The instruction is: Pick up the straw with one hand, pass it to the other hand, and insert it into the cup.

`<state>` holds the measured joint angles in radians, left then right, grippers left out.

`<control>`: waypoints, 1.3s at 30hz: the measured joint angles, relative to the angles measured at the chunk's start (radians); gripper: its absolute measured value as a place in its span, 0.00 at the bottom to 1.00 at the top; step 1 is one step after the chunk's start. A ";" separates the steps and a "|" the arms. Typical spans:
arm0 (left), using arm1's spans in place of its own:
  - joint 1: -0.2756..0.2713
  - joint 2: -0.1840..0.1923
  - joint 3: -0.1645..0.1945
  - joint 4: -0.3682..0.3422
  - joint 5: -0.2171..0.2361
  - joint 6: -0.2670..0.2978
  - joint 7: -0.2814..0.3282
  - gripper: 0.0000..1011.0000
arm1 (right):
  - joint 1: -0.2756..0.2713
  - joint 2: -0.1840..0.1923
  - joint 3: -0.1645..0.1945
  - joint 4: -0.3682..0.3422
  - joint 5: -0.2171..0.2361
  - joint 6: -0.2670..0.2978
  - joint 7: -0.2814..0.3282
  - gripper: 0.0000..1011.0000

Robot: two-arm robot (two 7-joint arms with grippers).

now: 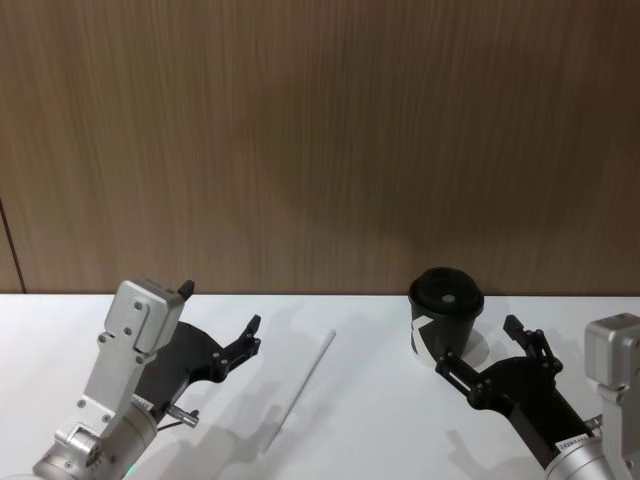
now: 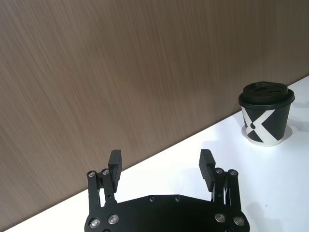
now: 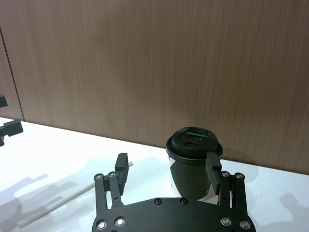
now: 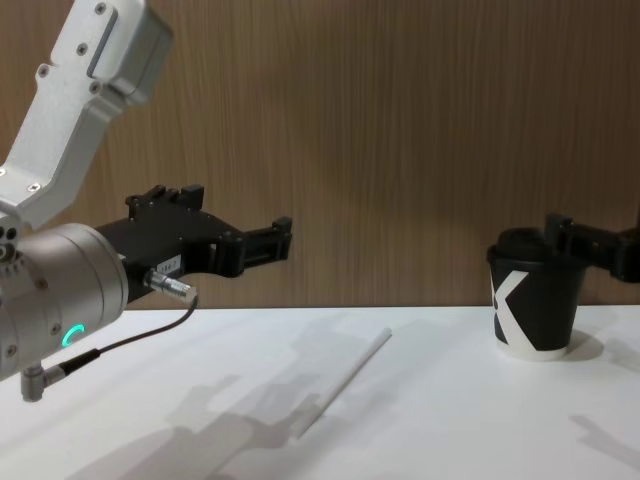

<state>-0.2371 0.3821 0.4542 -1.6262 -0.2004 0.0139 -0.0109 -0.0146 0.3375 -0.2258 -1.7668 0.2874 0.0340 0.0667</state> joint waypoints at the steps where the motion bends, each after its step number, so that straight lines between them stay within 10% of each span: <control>1: 0.000 0.000 0.000 0.000 0.000 0.000 0.000 0.99 | 0.000 0.000 0.000 0.000 0.000 0.000 0.000 0.99; 39: 0.000 0.000 0.000 0.000 0.000 0.000 0.000 0.99 | 0.000 0.000 0.000 0.000 0.000 0.000 0.000 0.99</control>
<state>-0.2372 0.3821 0.4542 -1.6262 -0.2004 0.0139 -0.0109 -0.0147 0.3374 -0.2258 -1.7667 0.2874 0.0341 0.0668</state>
